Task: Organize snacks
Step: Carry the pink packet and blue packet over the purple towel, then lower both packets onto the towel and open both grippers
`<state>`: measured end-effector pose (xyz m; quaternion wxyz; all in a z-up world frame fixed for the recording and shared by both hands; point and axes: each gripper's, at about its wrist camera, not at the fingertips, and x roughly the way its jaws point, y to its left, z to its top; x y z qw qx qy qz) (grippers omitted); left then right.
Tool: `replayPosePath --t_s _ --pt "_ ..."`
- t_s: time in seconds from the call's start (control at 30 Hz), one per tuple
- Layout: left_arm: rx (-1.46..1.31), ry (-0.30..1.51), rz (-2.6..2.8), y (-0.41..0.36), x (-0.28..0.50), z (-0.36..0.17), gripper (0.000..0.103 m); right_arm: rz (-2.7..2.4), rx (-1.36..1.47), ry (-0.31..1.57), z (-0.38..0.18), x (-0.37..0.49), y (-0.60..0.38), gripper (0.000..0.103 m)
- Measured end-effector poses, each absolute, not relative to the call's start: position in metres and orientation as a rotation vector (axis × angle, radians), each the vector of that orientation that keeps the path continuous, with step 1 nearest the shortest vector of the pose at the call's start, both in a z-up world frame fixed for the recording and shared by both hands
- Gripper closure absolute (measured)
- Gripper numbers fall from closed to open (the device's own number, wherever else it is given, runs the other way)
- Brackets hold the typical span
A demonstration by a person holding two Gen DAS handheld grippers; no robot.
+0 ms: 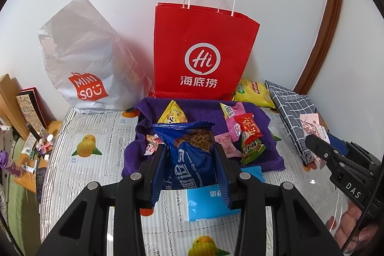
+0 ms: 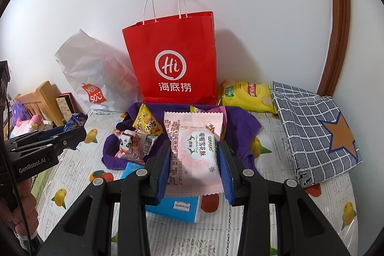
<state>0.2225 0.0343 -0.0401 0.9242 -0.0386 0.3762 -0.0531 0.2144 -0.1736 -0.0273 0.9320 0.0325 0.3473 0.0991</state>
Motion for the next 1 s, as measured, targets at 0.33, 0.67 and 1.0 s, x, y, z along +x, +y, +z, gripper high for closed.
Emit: replayPosePath --t_s 0.33,0.67,1.0 --pt "-0.105 0.797 -0.108 0.042 0.252 -0.051 0.066 0.207 0.063 0.708 -0.032 0.237 -0.175 0.065" --pt "-0.115 0.805 -0.086 0.052 0.276 -0.059 0.066 0.185 0.067 0.716 -0.042 0.265 -0.184 0.065" --pt "-0.147 0.825 -0.067 0.063 0.299 -0.071 0.066 0.154 0.076 0.729 -0.055 0.287 -0.201 0.065"
